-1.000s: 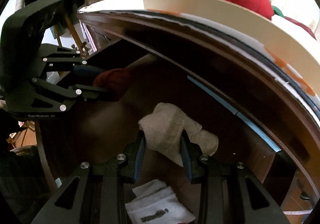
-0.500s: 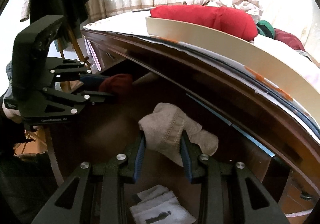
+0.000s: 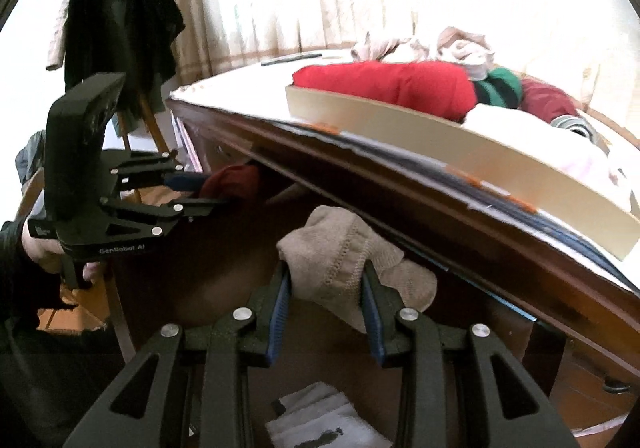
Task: Take underwear out of drawer
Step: 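Lift the dark red sock and beige underwear up out of the drawer over the tray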
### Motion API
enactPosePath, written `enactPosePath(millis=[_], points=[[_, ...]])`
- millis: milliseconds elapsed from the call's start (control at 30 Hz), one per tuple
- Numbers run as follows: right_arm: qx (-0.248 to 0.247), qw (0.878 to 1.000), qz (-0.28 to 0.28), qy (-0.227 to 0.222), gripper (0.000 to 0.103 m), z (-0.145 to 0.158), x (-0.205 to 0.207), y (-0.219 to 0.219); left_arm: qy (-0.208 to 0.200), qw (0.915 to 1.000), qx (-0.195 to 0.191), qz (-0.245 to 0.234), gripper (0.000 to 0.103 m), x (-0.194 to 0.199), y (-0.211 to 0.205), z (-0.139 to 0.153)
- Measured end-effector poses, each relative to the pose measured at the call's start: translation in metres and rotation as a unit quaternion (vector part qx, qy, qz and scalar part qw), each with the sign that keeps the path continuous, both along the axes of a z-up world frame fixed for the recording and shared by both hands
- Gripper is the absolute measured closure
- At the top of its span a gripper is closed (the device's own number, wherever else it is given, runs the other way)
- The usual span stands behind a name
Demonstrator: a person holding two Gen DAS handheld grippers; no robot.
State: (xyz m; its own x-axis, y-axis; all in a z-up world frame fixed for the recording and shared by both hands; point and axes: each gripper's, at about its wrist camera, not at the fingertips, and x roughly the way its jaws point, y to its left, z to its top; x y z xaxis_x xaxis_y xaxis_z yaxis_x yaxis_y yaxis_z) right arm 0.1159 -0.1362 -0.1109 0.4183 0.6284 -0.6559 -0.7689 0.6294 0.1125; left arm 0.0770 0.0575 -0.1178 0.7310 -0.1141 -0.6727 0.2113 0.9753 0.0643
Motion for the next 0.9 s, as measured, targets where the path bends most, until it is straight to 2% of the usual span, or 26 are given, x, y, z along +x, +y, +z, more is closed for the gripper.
enactPosePath(millis=[600, 900], points=[[0.05, 0.997, -0.03, -0.049, 0.067, 0.02, -0.006, -0.021, -0.076, 0.9969, -0.014, 0.016, 0.075, -0.008, -0.001, 0.032], [0.064, 0.995, -0.036, -0.07, 0.067, 0.032, -0.006, -0.026, -0.104, 0.9945, -0.009, 0.009, 0.075, -0.007, -0.009, 0.054]])
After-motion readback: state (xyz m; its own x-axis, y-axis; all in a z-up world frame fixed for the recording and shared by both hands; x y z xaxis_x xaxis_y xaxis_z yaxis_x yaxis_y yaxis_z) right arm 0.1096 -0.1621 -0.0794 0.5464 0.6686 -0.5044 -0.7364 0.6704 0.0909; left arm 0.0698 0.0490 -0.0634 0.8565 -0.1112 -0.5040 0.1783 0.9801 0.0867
